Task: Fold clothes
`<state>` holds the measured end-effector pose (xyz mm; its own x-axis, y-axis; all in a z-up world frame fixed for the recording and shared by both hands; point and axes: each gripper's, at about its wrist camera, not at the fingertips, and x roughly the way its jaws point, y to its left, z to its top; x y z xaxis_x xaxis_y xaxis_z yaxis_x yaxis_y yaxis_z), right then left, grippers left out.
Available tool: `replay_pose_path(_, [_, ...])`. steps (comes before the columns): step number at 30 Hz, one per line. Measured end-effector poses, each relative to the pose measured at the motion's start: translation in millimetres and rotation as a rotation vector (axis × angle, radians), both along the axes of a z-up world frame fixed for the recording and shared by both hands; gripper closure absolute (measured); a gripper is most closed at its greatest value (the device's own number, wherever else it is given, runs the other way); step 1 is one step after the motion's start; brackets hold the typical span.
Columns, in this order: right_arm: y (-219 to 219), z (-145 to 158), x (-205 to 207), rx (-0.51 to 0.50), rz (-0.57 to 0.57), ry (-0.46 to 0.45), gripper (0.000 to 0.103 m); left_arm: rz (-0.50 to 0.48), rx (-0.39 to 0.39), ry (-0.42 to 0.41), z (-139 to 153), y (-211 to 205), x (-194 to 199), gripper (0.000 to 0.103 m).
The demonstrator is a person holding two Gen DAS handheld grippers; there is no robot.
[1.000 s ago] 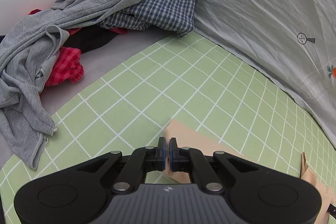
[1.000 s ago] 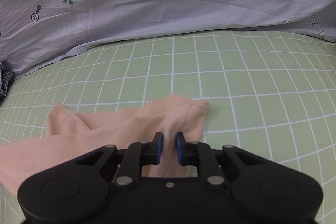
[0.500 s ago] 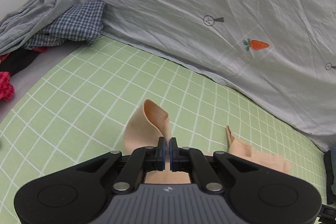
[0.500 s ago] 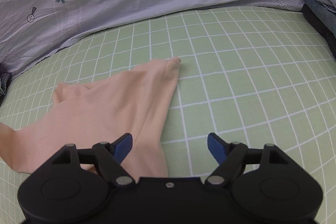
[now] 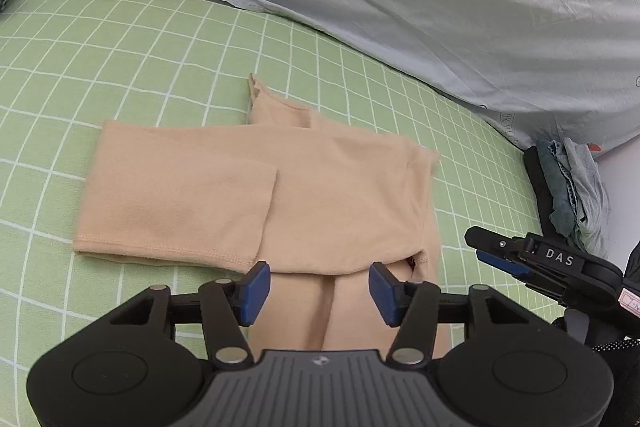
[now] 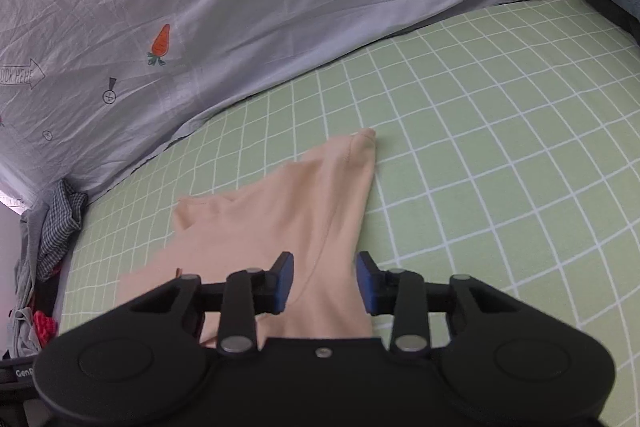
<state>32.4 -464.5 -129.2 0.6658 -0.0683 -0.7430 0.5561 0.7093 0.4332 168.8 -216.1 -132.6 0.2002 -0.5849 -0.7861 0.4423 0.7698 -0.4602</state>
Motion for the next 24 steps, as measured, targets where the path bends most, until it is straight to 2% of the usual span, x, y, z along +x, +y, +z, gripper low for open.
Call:
replay_pose_path(1, [1.3, -3.4, 8.6, 0.058, 0.015, -0.029, 0.08, 0.038, 0.011, 0.019, -3.4, 6.3, 6.0, 0.043])
replay_pose_path(4, [6.7, -17.2, 37.0, 0.251, 0.06, -0.103, 0.081, 0.173, 0.022, 0.084, -15.3, 27.9, 25.3, 0.043])
replay_pose_path(6, [14.1, -31.1, 57.9, 0.363, 0.073, -0.102, 0.081, 0.264, 0.012, 0.12, -21.3, 42.4, 35.2, 0.045])
replay_pose_path(8, [23.6, -44.2, 77.4, 0.439, 0.096, -0.085, 0.081, 0.315, -0.01, 0.148, -25.2, 52.0, 41.6, 0.045])
replay_pose_path(11, [43.2, -55.8, 106.8, 0.433, 0.157, -0.025, 0.079, 0.358, -0.008, 0.174, -30.8, 58.3, 48.6, 0.045])
replay_pose_path(13, [54.3, -60.0, 125.5, 0.402, 0.198, 0.024, 0.072, 0.362, 0.005, 0.174, -32.9, 58.2, 51.9, 0.045])
replay_pose_path(19, [64.0, -61.5, 142.7, 0.394, 0.205, 0.046, 0.071, 0.335, 0.027, 0.144, -32.5, 52.0, 53.6, 0.045])
replay_pose_path(24, [64.2, -56.2, 136.7, 0.403, 0.221, 0.031, 0.071, 0.298, 0.071, 0.11, -29.8, 45.8, 49.9, 0.045])
